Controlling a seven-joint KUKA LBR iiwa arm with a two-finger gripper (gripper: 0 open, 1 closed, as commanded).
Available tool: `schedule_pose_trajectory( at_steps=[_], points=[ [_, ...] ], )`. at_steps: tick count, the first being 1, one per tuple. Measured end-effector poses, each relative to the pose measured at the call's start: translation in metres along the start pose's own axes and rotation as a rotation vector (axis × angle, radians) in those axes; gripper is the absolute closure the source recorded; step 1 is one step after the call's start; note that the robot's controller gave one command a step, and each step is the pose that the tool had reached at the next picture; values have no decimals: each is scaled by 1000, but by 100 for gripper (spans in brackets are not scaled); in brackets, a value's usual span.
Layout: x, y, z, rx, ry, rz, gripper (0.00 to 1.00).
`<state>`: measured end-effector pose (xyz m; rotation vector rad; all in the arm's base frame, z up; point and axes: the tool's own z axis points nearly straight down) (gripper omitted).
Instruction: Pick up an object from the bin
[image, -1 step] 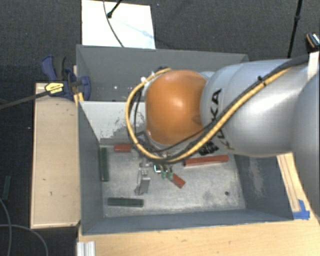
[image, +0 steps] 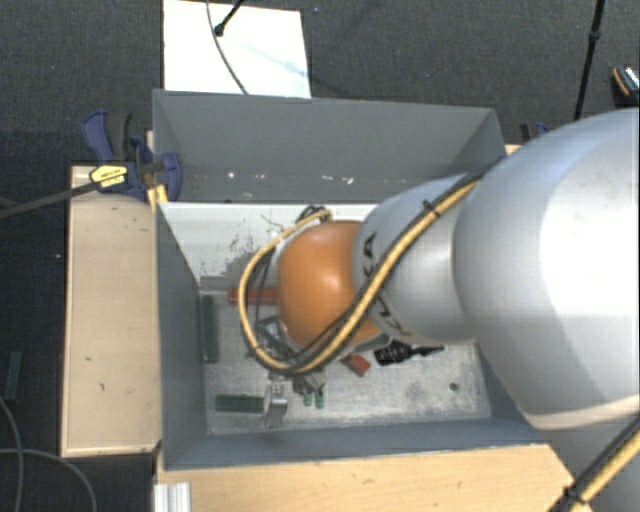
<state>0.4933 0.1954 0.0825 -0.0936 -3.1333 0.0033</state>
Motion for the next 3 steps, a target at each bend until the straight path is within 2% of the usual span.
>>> schedule_pose_trajectory(
  at_steps=[1, 2, 3],
  points=[
    [-2, 1, -4, -4, -7, 5, 100],
    [-2, 1, -4, -4, -7, 9, 0],
    [-23, -116, 4, 1, -6, -8, 0]
  ],
)
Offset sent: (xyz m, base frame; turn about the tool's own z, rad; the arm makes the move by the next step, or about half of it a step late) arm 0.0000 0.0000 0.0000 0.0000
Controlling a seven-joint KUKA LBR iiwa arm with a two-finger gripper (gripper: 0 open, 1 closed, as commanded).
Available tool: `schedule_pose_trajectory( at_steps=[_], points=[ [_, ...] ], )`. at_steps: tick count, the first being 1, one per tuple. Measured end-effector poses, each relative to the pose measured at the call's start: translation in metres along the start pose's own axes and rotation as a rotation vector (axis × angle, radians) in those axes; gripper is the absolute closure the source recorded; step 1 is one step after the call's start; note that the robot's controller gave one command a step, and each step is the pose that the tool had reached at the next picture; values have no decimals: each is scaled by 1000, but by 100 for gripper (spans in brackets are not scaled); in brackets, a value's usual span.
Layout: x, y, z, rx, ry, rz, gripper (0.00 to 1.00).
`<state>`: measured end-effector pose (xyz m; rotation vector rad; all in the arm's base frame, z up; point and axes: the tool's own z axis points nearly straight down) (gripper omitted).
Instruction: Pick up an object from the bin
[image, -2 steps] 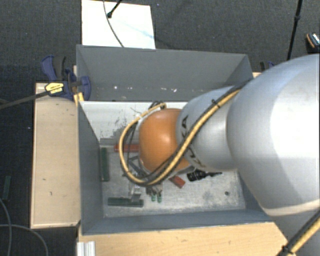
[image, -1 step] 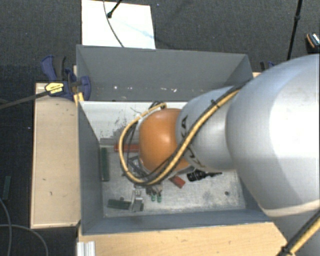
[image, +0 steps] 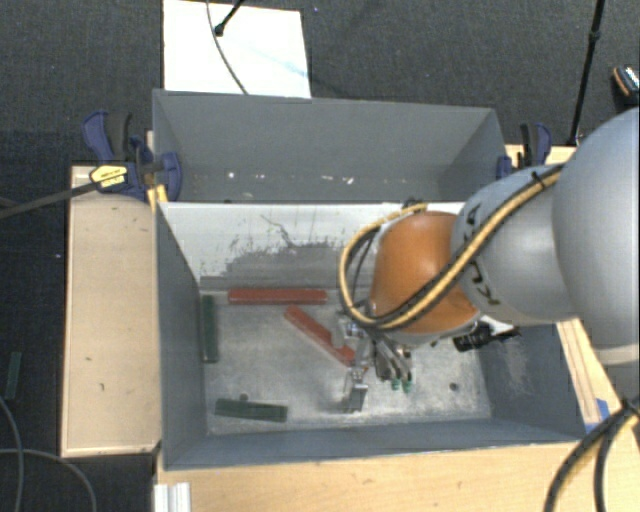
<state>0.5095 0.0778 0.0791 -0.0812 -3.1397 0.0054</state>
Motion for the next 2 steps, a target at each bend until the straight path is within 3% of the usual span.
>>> schedule_pose_trajectory(
  at_steps=[1, 2],
  points=[
    [-49, -23, 9, -3, -7, -117, 0],
    [-47, -21, 8, -5, -4, -113, 100]
  ],
)
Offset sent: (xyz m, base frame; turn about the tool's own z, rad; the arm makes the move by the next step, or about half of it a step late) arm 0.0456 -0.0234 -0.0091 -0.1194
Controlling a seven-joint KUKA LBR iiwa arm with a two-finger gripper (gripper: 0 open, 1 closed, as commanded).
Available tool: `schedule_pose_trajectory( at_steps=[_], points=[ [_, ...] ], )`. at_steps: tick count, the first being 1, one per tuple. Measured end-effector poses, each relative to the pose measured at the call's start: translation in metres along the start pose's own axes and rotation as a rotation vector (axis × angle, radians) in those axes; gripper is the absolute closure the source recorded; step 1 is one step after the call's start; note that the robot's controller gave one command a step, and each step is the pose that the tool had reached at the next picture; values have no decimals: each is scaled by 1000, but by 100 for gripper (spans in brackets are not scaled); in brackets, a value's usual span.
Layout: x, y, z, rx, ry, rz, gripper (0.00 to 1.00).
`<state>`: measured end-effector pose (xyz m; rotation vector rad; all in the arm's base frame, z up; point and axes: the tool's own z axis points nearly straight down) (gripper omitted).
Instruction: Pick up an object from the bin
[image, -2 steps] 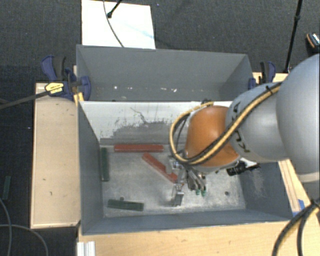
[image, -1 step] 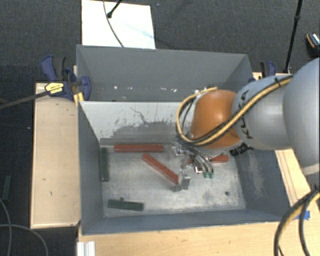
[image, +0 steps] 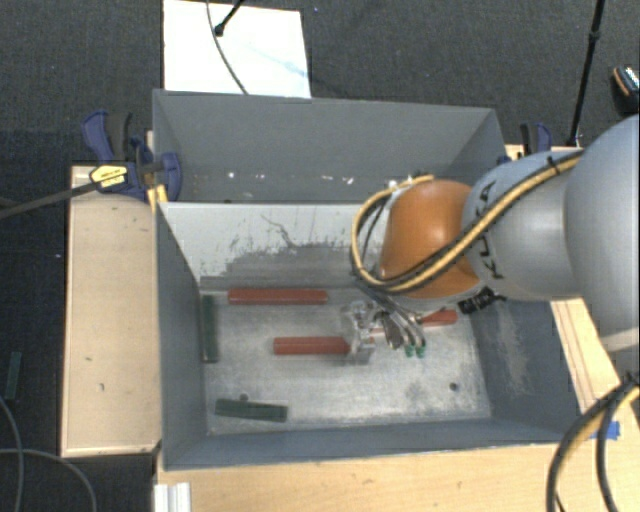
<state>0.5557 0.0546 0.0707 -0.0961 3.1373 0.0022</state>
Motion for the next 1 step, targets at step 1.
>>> schedule_pose_trajectory(
  at_steps=[1],
  points=[
    [6, 9, -141, 1, -7, -39, 100]
  ],
)
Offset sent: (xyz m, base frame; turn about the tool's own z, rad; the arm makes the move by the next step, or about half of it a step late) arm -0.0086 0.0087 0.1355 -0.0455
